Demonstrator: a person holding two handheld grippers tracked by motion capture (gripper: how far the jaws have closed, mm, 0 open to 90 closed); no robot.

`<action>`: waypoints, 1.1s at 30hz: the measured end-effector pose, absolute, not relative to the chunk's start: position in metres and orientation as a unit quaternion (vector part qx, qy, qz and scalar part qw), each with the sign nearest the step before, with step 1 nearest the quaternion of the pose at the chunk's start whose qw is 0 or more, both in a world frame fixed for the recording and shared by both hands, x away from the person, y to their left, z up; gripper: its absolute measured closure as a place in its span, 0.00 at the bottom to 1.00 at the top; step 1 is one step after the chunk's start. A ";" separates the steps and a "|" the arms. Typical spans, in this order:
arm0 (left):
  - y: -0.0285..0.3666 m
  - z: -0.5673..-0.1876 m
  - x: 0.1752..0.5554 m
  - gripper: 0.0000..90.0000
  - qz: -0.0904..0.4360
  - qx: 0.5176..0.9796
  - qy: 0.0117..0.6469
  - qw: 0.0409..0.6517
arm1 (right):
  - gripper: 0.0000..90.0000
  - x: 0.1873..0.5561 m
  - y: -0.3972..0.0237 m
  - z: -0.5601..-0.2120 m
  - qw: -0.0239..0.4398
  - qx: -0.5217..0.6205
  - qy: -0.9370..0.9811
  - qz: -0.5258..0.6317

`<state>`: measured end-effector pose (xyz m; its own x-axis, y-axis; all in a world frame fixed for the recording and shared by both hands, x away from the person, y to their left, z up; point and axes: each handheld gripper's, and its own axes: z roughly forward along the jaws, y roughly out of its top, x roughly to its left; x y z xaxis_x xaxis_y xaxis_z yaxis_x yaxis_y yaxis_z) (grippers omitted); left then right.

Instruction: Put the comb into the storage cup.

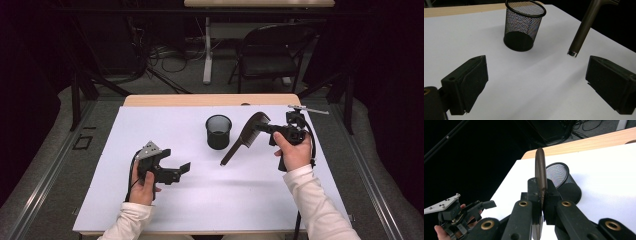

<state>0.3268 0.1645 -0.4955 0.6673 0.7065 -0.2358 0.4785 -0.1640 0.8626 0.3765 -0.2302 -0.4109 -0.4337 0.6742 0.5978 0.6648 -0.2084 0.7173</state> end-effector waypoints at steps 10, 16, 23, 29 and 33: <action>0.165 -0.495 0.326 0.05 0.108 0.755 0.391 0.515 | 0.97 0.384 -0.222 -0.397 0.012 0.527 0.641 0.558; 0.166 -0.495 0.327 0.05 0.106 0.757 0.389 0.514 | 0.97 0.390 -0.221 -0.390 0.011 0.528 0.641 0.556; 0.166 -0.495 0.327 0.05 0.106 0.757 0.389 0.515 | 0.97 0.395 -0.222 -0.382 0.018 0.529 0.643 0.553; 0.166 -0.495 0.326 0.05 0.106 0.757 0.390 0.513 | 0.97 0.398 -0.223 -0.375 0.019 0.529 0.641 0.555; 0.166 -0.495 0.326 0.05 0.105 0.757 0.390 0.514 | 0.97 0.402 -0.223 -0.370 0.019 0.532 0.640 0.554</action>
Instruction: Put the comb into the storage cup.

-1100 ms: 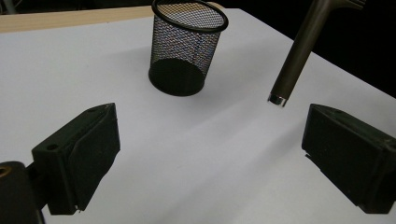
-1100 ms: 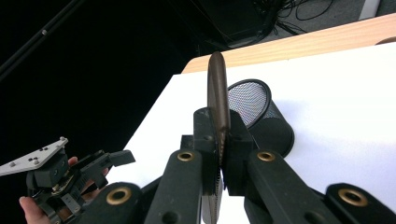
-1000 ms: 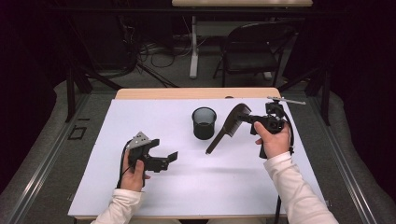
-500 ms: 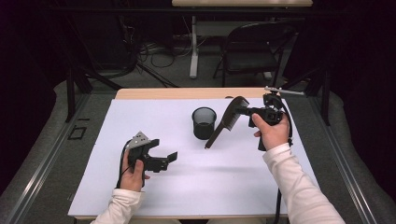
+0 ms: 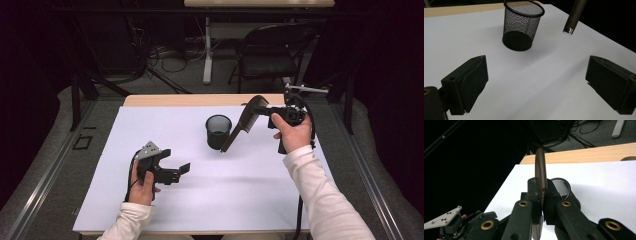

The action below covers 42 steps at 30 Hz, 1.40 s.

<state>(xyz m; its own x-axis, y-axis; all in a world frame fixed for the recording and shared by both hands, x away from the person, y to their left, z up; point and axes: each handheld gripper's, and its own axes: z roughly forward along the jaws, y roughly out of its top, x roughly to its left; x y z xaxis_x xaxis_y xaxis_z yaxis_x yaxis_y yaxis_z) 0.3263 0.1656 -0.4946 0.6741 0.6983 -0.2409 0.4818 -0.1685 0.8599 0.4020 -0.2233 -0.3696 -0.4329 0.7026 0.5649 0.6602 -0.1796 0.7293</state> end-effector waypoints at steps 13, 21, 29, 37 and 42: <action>0.166 -0.495 0.327 0.05 0.104 0.755 0.390 0.516 | 0.97 0.417 -0.222 -0.353 0.034 0.539 0.636 0.551; 0.166 -0.495 0.327 0.05 0.105 0.756 0.389 0.516 | 0.97 0.428 -0.219 -0.349 0.042 0.548 0.630 0.548; 0.166 -0.495 0.327 0.05 0.106 0.754 0.390 0.517 | 0.97 0.440 -0.215 -0.346 0.046 0.557 0.622 0.548; 0.167 -0.495 0.327 0.05 0.107 0.755 0.390 0.516 | 0.97 0.452 -0.212 -0.350 0.054 0.572 0.607 0.549; 0.166 -0.495 0.327 0.05 0.107 0.755 0.391 0.516 | 0.97 0.459 -0.207 -0.356 0.061 0.579 0.604 0.544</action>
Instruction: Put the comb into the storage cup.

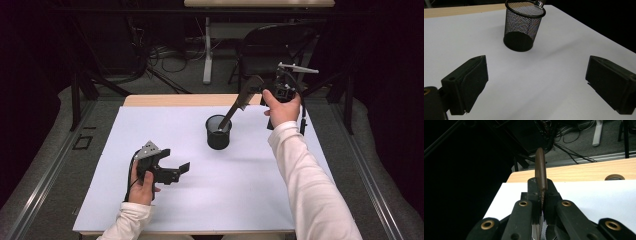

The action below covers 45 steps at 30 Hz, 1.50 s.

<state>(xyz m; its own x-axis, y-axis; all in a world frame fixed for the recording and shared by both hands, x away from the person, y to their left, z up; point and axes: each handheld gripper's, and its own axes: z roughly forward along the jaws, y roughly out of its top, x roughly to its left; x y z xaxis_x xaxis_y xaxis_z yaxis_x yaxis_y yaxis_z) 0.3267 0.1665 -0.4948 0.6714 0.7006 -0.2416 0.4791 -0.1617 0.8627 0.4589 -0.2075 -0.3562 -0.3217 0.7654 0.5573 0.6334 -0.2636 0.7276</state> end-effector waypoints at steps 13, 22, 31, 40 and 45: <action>0.167 -0.495 0.327 0.05 0.109 0.755 0.391 0.516 | 0.97 0.465 -0.194 -0.365 0.083 0.581 0.606 0.537; 0.167 -0.495 0.327 0.05 0.108 0.754 0.391 0.516 | 0.97 0.470 -0.187 -0.373 0.081 0.585 0.606 0.533; 0.168 -0.495 0.328 0.05 0.107 0.752 0.394 0.517 | 0.97 0.475 -0.180 -0.378 0.085 0.589 0.606 0.528; 0.169 -0.495 0.328 0.05 0.108 0.751 0.396 0.518 | 0.97 0.479 -0.174 -0.384 0.090 0.592 0.608 0.522; 0.169 -0.495 0.328 0.05 0.106 0.751 0.395 0.518 | 0.97 0.481 -0.173 -0.387 0.091 0.595 0.607 0.519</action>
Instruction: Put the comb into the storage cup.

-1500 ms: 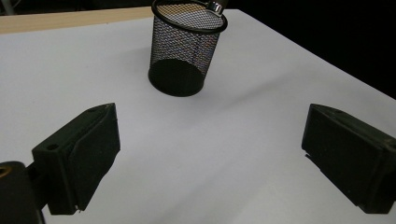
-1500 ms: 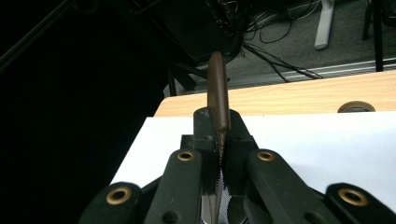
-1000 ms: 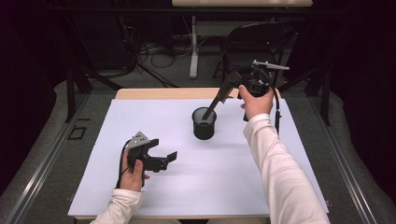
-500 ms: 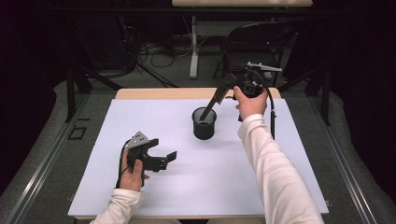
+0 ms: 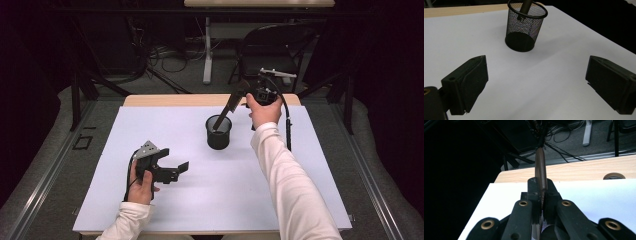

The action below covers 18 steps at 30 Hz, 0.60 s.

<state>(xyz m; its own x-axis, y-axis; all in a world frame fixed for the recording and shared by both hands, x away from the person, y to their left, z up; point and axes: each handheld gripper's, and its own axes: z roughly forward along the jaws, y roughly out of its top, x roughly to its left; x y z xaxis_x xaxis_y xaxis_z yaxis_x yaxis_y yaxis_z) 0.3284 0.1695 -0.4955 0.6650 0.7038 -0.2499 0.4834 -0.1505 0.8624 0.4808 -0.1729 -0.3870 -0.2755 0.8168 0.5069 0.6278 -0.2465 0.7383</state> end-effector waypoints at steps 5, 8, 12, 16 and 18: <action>0.170 -0.495 0.328 0.05 0.108 0.751 0.396 0.518 | 0.97 0.482 -0.172 -0.390 0.095 0.596 0.608 0.516; 0.170 -0.495 0.328 0.05 0.107 0.750 0.396 0.519 | 0.97 0.482 -0.172 -0.392 0.097 0.597 0.606 0.517; 0.170 -0.495 0.328 0.05 0.106 0.750 0.395 0.519 | 0.97 0.483 -0.173 -0.397 0.097 0.601 0.605 0.514; 0.170 -0.495 0.328 0.05 0.107 0.750 0.396 0.519 | 0.97 0.485 -0.175 -0.402 0.096 0.604 0.603 0.513; 0.170 -0.495 0.329 0.05 0.108 0.750 0.396 0.519 | 0.97 0.485 -0.175 -0.405 0.094 0.606 0.603 0.510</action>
